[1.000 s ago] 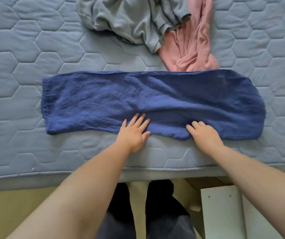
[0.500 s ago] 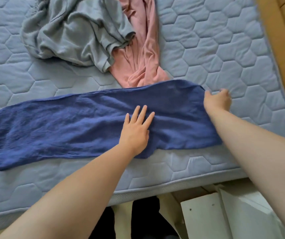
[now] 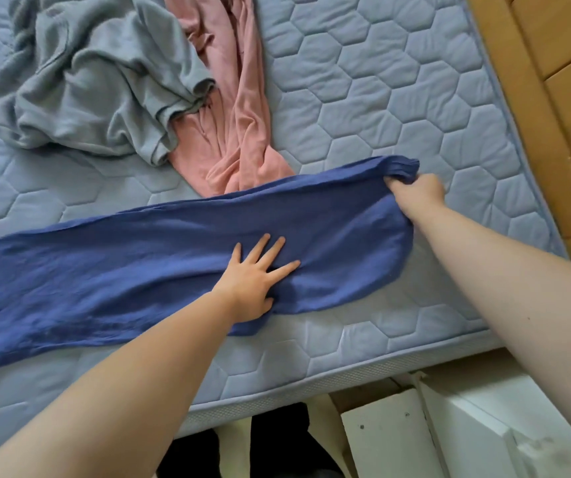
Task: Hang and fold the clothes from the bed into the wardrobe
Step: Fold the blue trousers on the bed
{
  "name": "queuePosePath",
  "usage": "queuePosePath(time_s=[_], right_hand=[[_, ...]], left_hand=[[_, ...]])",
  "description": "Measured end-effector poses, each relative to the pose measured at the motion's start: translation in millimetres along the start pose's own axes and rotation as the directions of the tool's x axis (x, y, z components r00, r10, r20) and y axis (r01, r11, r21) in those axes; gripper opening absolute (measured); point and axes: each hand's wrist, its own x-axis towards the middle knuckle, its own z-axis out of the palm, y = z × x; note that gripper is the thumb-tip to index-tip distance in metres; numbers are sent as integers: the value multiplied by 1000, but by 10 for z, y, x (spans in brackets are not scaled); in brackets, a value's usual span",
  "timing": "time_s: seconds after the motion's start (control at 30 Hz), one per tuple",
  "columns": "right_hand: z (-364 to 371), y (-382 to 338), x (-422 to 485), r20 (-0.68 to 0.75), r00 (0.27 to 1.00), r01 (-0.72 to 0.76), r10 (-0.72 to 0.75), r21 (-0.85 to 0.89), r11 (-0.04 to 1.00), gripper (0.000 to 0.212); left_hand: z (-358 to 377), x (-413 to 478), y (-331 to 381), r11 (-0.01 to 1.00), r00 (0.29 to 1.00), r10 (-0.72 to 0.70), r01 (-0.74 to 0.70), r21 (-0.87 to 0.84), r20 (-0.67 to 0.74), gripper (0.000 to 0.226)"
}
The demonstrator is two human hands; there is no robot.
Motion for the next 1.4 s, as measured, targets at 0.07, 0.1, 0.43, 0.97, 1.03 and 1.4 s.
queuePosePath(time_s=[0.07, 0.1, 0.43, 0.97, 1.03, 1.4], right_hand=[[41, 18, 20, 95, 993, -64, 65, -21, 998, 59], [54, 44, 17, 149, 982, -118, 119, -19, 993, 67], [16, 409, -334, 317, 913, -325, 257, 182, 928, 29], [765, -232, -1812, 344, 883, 219, -320, 302, 928, 2], [811, -104, -1747, 261, 928, 218, -267, 202, 955, 4], [1035, -9, -1597, 117, 975, 195, -187, -56, 979, 50]], left_hand=[[-69, 10, 33, 996, 999, -42, 43, -84, 12, 87], [-118, 17, 50, 986, 996, -76, 69, -150, -36, 86], [-437, 238, 186, 808, 954, -232, 297, -509, 188, 67], [-370, -532, -321, -825, 861, -270, 23, -564, 431, 59], [-312, -552, -303, -734, 825, -301, 120, -669, 478, 55], [-390, -516, -182, 100, 382, -924, 248, -964, 3, 64]])
